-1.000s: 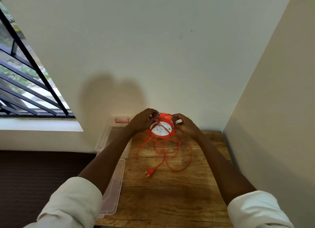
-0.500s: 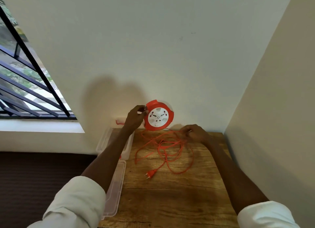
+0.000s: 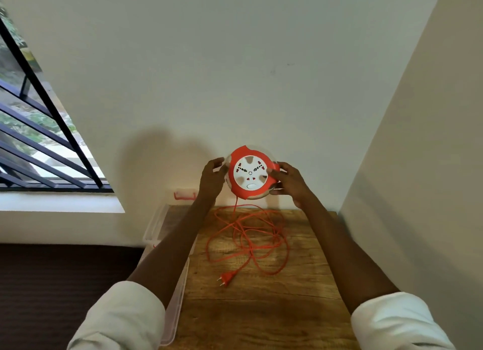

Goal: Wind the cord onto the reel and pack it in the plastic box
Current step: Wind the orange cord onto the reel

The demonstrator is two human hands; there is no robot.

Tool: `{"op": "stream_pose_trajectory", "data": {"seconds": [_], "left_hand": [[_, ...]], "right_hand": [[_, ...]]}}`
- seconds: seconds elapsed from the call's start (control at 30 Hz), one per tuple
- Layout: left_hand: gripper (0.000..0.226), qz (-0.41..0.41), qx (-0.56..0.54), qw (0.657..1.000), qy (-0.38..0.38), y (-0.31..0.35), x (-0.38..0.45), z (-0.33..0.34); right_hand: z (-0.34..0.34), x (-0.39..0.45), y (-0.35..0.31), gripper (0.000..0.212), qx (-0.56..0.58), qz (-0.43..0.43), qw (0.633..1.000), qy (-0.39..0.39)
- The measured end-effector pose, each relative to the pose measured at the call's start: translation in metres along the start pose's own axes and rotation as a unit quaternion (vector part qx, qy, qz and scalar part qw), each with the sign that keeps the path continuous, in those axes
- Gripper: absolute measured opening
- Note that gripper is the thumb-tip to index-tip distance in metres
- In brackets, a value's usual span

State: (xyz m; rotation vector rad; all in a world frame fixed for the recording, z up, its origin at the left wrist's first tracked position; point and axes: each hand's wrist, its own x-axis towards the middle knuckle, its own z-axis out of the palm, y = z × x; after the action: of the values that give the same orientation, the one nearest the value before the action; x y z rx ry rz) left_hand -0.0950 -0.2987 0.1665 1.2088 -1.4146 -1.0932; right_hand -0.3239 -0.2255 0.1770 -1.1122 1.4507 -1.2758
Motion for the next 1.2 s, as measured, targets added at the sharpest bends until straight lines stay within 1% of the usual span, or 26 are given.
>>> {"op": "stream_pose_trajectory", "data": {"seconds": [0.07,0.13,0.17,0.23,0.27,0.3,0.37,0.43,0.5,0.57,0.6,0.67,0.7,0.73,0.77,0.8,0.87,0.9,0.97,1.0,1.07,1.13,1.2], "left_hand": [[0.024,0.008,0.022,0.998,0.057,-0.002,-0.009,0.003],[0.034,-0.012,-0.021,0.998,0.063,-0.004,-0.025,0.008],[0.04,-0.034,-0.044,0.997,0.044,-0.006,-0.033,0.01],[0.044,-0.115,-0.073,0.99,-0.048,-0.012,-0.041,0.015],[0.044,-0.156,-0.093,0.978,-0.101,-0.013,-0.043,0.019],[0.044,-0.188,-0.115,0.965,-0.138,-0.014,-0.045,0.024],[0.05,-0.201,-0.167,0.952,-0.161,-0.013,-0.047,0.033],[0.054,-0.182,-0.228,0.943,-0.159,-0.006,-0.05,0.039],[0.048,-0.171,-0.267,0.938,-0.14,-0.003,-0.049,0.044],[0.046,-0.167,-0.268,0.942,-0.119,-0.003,-0.047,0.046],[0.046,-0.167,-0.267,0.943,-0.111,-0.004,-0.048,0.047],[0.044,-0.172,-0.273,0.941,-0.099,-0.008,-0.048,0.048],[0.042,-0.173,-0.275,0.941,-0.092,-0.01,-0.049,0.048],[0.041,-0.175,-0.273,0.942,-0.085,-0.011,-0.048,0.048],[0.039,-0.178,-0.271,0.942,-0.08,-0.011,-0.047,0.048],[0.04,-0.184,-0.27,0.942,-0.073,-0.013,-0.046,0.048],[0.041,-0.195,-0.274,0.94,-0.059,-0.014,-0.045,0.047],[0.04,-0.198,-0.275,0.939,-0.054,-0.015,-0.045,0.046],[0.036,-0.193,-0.266,0.943,-0.056,-0.017,-0.044,0.044],[0.033,-0.187,-0.254,0.947,-0.059,-0.016,-0.045,0.044],[0.027,-0.173,-0.224,0.957,-0.064,-0.014,-0.047,0.045],[0.025,-0.161,-0.207,0.963,-0.063,-0.016,-0.049,0.049],[0.034,-0.155,-0.209,0.963,-0.062,-0.021,-0.051,0.053]], "right_hand": [[0.002,-0.001,0.008,0.049,0.057,0.021,0.998,0.035],[0.001,-0.003,0.017,0.049,0.138,0.038,0.987,0.066],[0.001,-0.004,0.02,0.049,0.18,0.043,0.98,0.076],[0.0,-0.007,0.026,0.047,0.241,0.046,0.966,0.083],[-0.001,-0.008,0.028,0.048,0.258,0.045,0.962,0.081],[-0.002,-0.009,0.029,0.048,0.267,0.044,0.96,0.077],[-0.003,-0.011,0.031,0.049,0.271,0.048,0.959,0.066],[-0.003,-0.014,0.032,0.048,0.26,0.054,0.963,0.048],[-0.001,-0.02,0.035,0.048,0.251,0.055,0.966,0.031],[0.0,-0.025,0.04,0.049,0.242,0.059,0.968,0.033],[0.0,-0.027,0.042,0.049,0.218,0.06,0.973,0.043],[0.002,-0.029,0.047,0.054,0.116,0.049,0.989,0.076],[0.002,-0.029,0.05,0.059,0.035,0.026,0.994,0.097],[0.002,-0.028,0.054,0.065,-0.065,-0.011,0.991,0.117],[0.001,-0.028,0.056,0.07,-0.163,-0.055,0.976,0.134],[-0.001,-0.028,0.057,0.072,-0.248,-0.107,0.951,0.149],[-0.006,-0.027,0.05,0.065,-0.376,-0.214,0.886,0.164],[-0.009,-0.025,0.044,0.059,-0.432,-0.259,0.85,0.151],[-0.011,-0.022,0.03,0.051,-0.542,-0.322,0.772,0.082],[-0.012,-0.021,0.024,0.049,-0.585,-0.331,0.739,0.049],[-0.011,-0.02,0.016,0.044,-0.636,-0.325,0.7,0.019],[-0.008,-0.02,0.014,0.045,-0.658,-0.325,0.679,0.015],[-0.004,-0.018,0.014,0.051,-0.676,-0.323,0.662,0.007]]}}
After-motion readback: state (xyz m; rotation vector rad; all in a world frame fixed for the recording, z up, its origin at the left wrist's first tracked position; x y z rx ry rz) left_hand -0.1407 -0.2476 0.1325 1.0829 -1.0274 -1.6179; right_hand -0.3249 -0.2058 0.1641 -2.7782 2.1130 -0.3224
